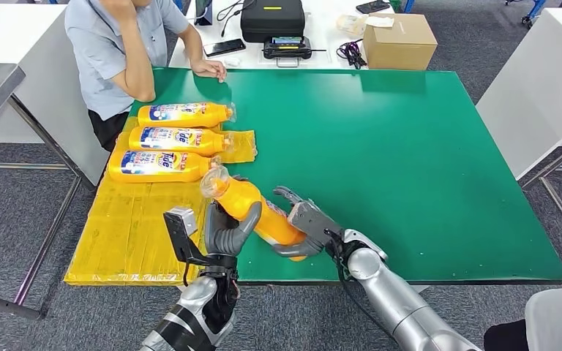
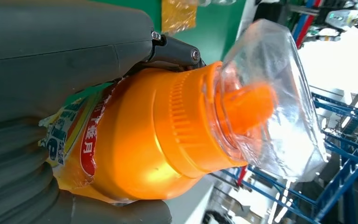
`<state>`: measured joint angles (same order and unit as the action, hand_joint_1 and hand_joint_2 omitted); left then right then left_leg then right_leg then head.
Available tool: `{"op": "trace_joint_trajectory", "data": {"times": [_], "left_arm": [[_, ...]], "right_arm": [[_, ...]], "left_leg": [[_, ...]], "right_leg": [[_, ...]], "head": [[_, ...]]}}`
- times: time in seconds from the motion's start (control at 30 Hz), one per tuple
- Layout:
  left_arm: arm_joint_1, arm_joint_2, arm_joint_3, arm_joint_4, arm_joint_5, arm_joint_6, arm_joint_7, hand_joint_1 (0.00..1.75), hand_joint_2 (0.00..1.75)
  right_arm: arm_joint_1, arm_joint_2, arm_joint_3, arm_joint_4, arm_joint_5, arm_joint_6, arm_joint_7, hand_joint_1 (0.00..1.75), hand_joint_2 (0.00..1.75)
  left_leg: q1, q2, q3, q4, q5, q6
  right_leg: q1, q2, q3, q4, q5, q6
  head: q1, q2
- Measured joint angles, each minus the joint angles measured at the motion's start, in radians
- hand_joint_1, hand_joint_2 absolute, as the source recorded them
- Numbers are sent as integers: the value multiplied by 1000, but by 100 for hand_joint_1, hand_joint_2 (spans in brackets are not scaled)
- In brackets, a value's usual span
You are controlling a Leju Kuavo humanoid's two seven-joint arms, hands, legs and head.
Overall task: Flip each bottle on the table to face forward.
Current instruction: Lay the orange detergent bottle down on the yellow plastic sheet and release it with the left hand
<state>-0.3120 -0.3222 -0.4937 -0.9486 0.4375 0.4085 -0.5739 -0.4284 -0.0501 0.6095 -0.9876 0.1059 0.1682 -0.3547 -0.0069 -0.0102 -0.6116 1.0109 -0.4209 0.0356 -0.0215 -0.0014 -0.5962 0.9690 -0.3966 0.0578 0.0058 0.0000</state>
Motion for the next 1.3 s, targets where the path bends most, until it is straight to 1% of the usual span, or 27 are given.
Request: {"op": "trace_joint_trajectory", "data": {"times": [0.13,0.23,0.47,0.57,0.7,0.73,0.8,0.87,0.9,0.93,0.97,1.07,1.3], "left_arm": [[11,2,-2,-20,-103,67,-7,175,175],[28,8,-1,-55,-157,84,-2,175,175],[53,21,-3,-116,-211,89,7,175,175],[58,23,-5,-125,-269,128,-4,175,175],[63,28,-5,-143,-404,193,-14,175,175],[63,28,-2,-145,-473,218,-15,175,175],[65,23,26,-147,-710,264,-13,175,175],[66,10,84,-145,-1001,283,-11,175,175],[66,5,114,-143,-1111,285,-10,175,175],[66,1,140,-141,-1180,286,-9,175,175],[67,-3,160,-139,-1199,287,-9,175,175],[68,-11,202,-137,-1133,292,-5,175,175],[70,-19,236,-132,-1111,293,-4,175,175]], "right_arm": [[30,0,-39,0,69,-103,-11,0,175],[55,-1,-84,-2,109,-151,-14,0,175],[95,-8,-160,-17,139,-160,-18,0,175],[108,-9,-177,-24,158,-165,-18,0,175],[130,-9,-202,-36,186,-169,-20,0,175],[135,-9,-208,-38,190,-169,-22,0,175],[139,-9,-219,-40,196,-168,-28,0,175],[139,-8,-228,-40,199,-166,-33,0,175],[139,-7,-232,-40,199,-165,-35,0,175],[139,-7,-234,-40,199,-165,-35,0,175],[139,-6,-237,-40,199,-165,-36,0,175],[139,-5,-243,-40,199,-164,-36,0,175],[139,-2,-251,-40,199,-163,-36,0,175]], "left_leg": [[0,0,0,0,0,0],[0,0,0,0,0,0],[0,0,0,0,0,0],[0,0,0,0,0,0],[0,0,0,0,0,0],[0,0,0,0,0,0],[0,0,0,0,0,0],[0,0,0,0,0,0],[0,0,0,0,0,0],[0,1,0,0,0,0],[0,1,0,0,0,0],[0,0,0,0,0,0],[0,0,0,0,0,0]], "right_leg": [[0,0,0,0,0,0],[0,0,0,0,0,0],[0,0,0,0,0,0],[0,0,0,0,0,0],[0,0,0,0,0,0],[0,0,0,0,0,0],[0,0,0,0,0,0],[0,0,0,0,0,0],[0,0,0,0,0,0],[0,0,0,0,0,0],[0,0,0,0,0,0],[0,0,0,0,0,0],[0,0,0,0,0,0]], "head": [[0,0],[0,0],[0,0],[0,0],[0,0],[0,0],[0,0],[0,0],[0,0],[0,0],[0,0],[0,0],[0,0]]}}
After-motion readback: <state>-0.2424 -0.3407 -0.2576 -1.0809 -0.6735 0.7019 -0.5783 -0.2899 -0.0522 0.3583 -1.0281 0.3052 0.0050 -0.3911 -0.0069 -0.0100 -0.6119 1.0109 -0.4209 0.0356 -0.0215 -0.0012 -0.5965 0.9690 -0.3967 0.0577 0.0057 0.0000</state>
